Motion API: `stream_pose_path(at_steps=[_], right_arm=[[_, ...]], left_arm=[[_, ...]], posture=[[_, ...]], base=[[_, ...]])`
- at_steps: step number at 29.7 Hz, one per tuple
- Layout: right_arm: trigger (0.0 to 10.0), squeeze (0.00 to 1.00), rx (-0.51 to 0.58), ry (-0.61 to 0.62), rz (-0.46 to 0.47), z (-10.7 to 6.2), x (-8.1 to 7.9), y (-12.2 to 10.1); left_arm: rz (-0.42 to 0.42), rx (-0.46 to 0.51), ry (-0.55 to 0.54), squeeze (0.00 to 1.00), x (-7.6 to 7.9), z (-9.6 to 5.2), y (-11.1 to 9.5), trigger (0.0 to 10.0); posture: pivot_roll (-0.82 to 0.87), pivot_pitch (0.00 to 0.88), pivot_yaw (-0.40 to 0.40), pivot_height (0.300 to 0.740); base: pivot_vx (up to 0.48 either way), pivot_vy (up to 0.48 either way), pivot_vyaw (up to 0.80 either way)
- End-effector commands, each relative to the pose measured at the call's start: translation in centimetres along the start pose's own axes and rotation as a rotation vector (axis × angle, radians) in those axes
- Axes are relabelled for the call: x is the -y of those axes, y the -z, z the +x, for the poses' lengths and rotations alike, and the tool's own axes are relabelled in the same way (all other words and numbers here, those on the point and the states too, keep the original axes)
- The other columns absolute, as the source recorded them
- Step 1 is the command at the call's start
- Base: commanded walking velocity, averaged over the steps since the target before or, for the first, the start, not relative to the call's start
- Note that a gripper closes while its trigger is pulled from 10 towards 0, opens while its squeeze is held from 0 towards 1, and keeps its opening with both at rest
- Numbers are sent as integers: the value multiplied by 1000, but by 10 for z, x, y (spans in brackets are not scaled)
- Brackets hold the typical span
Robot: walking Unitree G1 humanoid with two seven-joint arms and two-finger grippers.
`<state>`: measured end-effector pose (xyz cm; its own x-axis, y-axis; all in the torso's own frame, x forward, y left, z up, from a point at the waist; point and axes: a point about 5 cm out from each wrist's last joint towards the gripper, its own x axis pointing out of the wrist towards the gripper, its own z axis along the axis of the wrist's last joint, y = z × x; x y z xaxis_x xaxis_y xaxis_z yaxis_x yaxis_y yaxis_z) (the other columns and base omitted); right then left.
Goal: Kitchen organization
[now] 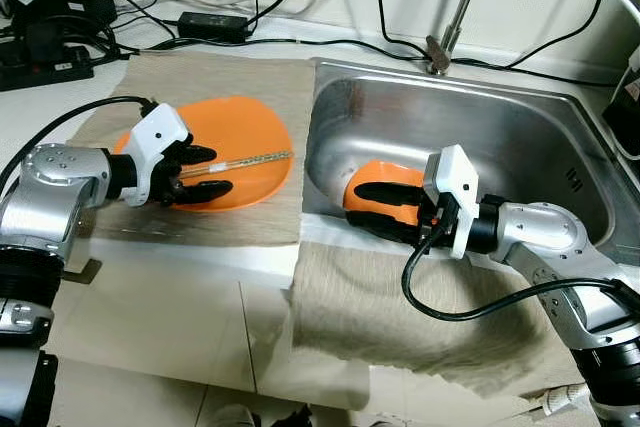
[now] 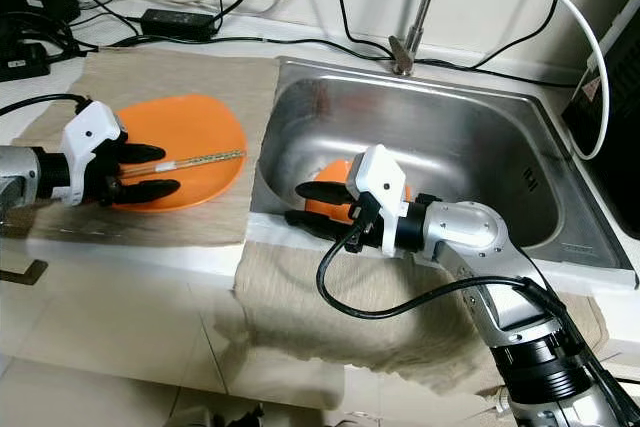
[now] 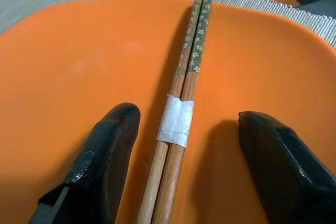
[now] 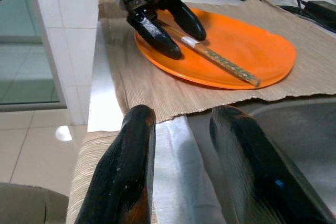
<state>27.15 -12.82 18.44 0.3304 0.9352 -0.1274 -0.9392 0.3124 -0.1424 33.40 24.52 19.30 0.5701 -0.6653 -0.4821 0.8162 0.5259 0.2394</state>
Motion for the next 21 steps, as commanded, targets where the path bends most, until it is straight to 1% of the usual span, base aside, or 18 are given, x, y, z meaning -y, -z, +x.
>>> stream_pose_path(at_steps=[1, 4, 5, 6, 7, 10, 13, 21], right_arm=[[10000, 0, -11, -19, -13, -3, 0, -2], [10000, 0, -14, -20, -11, -3, -1, -1], [10000, 0, -15, -19, -12, -3, 0, -1], [10000, 0, -15, -19, -12, -3, 0, -1], [10000, 0, -17, -15, -14, -3, 1, -1], [10000, 0, -16, -13, -18, -4, 2, -1], [10000, 0, -12, -17, -20, -4, 2, -2], [10000, 0, -16, -13, -24, -4, 5, -2]], left_arm=[[-14, -27, 27, 0, 2, 4, 4, 10000], [-26, -28, 44, 0, 3, 5, 5, 10000], [-33, -27, 45, 0, 3, 5, 5, 4863], [-33, -27, 45, 0, 3, 5, 5, 4863], [-46, -25, 49, 0, 3, 5, 6, 0], [-45, -29, 53, 0, 3, 6, 6, 0], [-25, -41, 54, 0, 2, 6, 5, 0], [-37, -30, 41, 0, 1, 8, 6, 0]], posture=[[-40, 0, -38, 740], [-40, 0, -38, 740], [-39, 0, -39, 740], [-39, 0, -39, 740], [-39, 0, -38, 740], [-41, 0, -39, 740], [-42, 0, -42, 740], [-46, 0, -45, 740]], base=[[0, 0, 0], [0, 0, 0], [0, 0, 0], [0, 0, 0], [0, 0, 0], [0, 0, 0], [0, 0, 0], [0, 0, 0]])
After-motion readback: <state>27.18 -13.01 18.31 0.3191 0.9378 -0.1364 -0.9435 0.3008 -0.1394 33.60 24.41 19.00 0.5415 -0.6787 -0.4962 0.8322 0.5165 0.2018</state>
